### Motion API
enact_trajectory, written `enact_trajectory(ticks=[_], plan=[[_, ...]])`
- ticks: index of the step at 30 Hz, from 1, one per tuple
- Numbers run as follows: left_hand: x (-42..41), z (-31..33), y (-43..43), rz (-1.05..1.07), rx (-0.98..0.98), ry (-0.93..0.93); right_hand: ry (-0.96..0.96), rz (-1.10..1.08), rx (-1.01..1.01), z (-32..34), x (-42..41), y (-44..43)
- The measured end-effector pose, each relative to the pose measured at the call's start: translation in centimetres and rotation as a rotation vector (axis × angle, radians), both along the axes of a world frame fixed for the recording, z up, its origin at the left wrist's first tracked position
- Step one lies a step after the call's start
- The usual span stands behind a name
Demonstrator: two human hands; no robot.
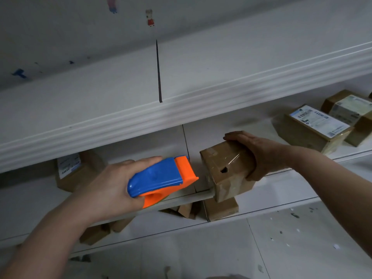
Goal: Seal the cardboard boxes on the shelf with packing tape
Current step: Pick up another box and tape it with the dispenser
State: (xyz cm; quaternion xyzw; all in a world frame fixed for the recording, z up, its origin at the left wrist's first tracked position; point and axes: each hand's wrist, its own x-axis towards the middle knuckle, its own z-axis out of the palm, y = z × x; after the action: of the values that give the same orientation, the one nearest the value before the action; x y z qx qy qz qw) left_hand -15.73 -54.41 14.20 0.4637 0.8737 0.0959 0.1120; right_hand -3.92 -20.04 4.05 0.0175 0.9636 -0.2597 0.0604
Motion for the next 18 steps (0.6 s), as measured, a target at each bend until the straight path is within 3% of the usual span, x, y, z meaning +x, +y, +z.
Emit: enact_trajectory(ticks=[12,14,18], plan=[[-0.4,-3.9,1.9,0.021,-0.044,-0.081,-0.042,0.006,0.030,-0.1,-0.8,0.5],[-0.3,-4.8,2.9,0.031,-0.048,-0.073,-0.072,0.009,0.125,0.2,-0.9,0.6],[-0.5,-5.5,3.7,0.061,-0.046,-0.001,-0.021,0.028,0.510,1.1,0.0,-0.6]])
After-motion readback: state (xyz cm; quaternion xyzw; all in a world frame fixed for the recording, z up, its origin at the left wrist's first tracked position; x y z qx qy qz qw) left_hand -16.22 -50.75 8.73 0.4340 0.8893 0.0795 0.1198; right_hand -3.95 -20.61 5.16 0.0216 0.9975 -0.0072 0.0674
